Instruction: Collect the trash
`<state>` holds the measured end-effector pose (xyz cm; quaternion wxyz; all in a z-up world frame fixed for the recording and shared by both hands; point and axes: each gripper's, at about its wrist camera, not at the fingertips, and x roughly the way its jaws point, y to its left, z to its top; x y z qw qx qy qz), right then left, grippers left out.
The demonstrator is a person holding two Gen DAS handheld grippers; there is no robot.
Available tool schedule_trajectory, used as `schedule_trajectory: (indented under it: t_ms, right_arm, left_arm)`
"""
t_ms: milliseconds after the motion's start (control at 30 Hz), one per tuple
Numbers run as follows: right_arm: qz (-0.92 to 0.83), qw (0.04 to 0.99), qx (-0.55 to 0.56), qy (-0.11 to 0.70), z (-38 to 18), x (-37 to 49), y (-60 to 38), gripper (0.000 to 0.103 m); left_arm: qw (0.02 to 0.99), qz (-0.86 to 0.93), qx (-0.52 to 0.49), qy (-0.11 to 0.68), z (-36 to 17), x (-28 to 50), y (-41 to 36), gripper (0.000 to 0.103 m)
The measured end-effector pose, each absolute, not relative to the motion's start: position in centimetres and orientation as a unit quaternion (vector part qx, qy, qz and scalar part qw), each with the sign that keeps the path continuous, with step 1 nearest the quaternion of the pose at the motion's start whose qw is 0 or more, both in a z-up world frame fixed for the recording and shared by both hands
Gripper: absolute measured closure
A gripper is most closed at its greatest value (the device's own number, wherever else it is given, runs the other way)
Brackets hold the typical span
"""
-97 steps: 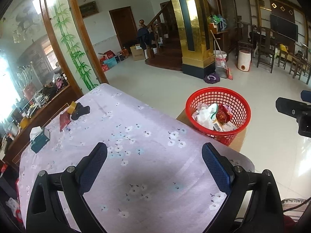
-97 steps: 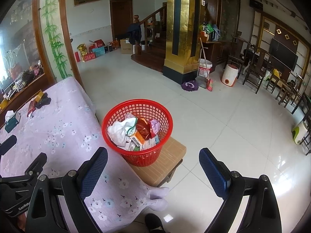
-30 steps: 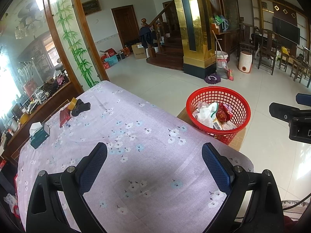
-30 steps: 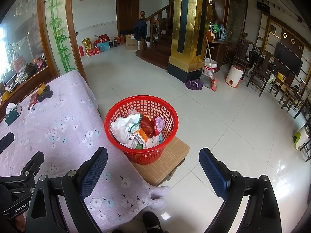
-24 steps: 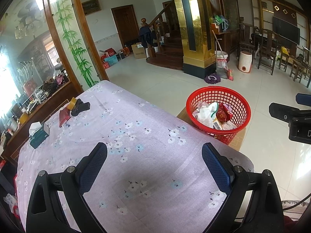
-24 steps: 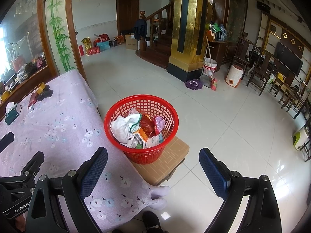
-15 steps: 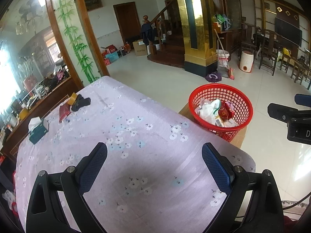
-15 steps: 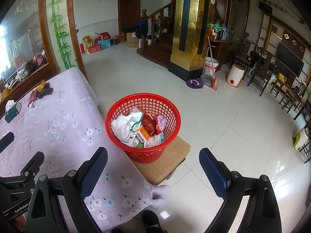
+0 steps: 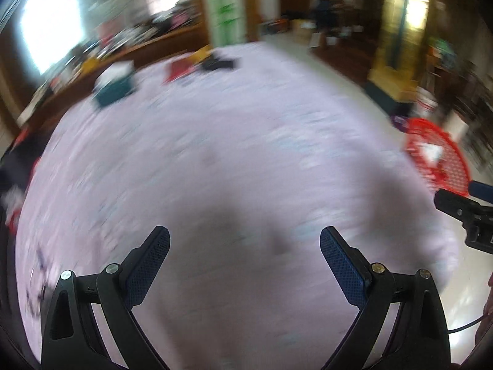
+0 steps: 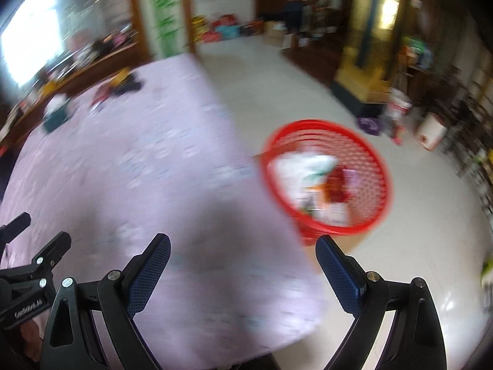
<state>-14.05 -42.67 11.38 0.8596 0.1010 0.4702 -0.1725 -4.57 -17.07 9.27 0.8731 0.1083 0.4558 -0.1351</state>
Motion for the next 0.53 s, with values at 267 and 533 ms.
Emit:
schedule_trajectory:
  t_ms: [267, 533]
  right_arm:
    - [-0.033, 0.852, 0.050, 0.520, 6.7, -5.8, -32.3, 0.006]
    - [0.010, 0.845, 0.033, 0.534, 2.6, -0.6, -24.6, 0.006]
  left_arm:
    - [0.863, -0.012, 0.051, 0.503, 5.4, -2.6, -4.5, 0.006]
    - [0.863, 0.006, 0.031, 0.503, 2.6, -0.4, -0.3, 0.006]
